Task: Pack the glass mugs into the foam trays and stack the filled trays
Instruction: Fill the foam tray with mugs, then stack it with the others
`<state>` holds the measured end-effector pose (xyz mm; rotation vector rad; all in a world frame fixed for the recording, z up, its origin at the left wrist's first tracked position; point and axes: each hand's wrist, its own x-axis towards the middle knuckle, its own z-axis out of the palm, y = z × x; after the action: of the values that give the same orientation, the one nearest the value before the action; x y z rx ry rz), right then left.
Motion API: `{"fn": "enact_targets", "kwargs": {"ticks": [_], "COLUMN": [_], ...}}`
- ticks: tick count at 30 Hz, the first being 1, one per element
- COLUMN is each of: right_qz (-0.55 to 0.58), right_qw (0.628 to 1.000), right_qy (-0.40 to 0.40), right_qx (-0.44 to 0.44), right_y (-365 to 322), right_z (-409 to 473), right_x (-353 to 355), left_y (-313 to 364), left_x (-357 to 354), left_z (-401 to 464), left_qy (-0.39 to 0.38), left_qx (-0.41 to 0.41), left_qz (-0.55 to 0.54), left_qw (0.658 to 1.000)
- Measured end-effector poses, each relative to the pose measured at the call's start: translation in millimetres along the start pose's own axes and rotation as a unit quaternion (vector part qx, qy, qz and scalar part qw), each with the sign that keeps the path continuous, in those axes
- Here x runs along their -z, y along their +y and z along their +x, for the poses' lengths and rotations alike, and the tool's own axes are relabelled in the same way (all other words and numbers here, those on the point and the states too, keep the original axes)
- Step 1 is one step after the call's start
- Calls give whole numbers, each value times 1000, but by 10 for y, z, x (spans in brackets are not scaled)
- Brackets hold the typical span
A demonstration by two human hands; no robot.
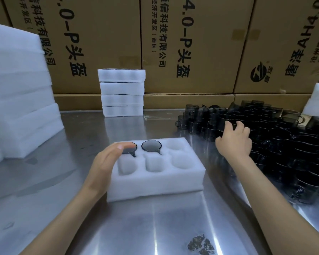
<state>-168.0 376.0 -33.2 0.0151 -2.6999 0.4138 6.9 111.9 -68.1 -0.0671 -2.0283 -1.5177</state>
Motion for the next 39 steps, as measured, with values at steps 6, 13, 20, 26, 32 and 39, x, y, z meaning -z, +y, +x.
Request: {"fn": "enact_targets", "kwargs": {"ticks": [6,13,20,26,32,39], "right_qz": [-34,93,346,515,426,395], "right_qw": [994,976,896,842,879,887], "right_qy": [99,189,201,-35,-131,-126], "right_qx": [10,65,191,157,171,203], "right_y": [94,3,-451,-645,-708,-697], "right_z": [81,41,-329,-454,-418,-369], "right_x": [-54,130,302,155,22,-46], "left_y": [-5,16,29,28,19,23], "left_x": [-9,-17,-26,-27,-26,-21], "left_z": [2,-7,-1,-1,6,5], "left_qy": [1,3,0,-1,-5,-9], "left_qx": [-2,-11,-15,-17,-17,-18], "left_qz": [-2,6,15,7,3,1], "left_qw": [1000,1000,1000,1000,1000,1000]}}
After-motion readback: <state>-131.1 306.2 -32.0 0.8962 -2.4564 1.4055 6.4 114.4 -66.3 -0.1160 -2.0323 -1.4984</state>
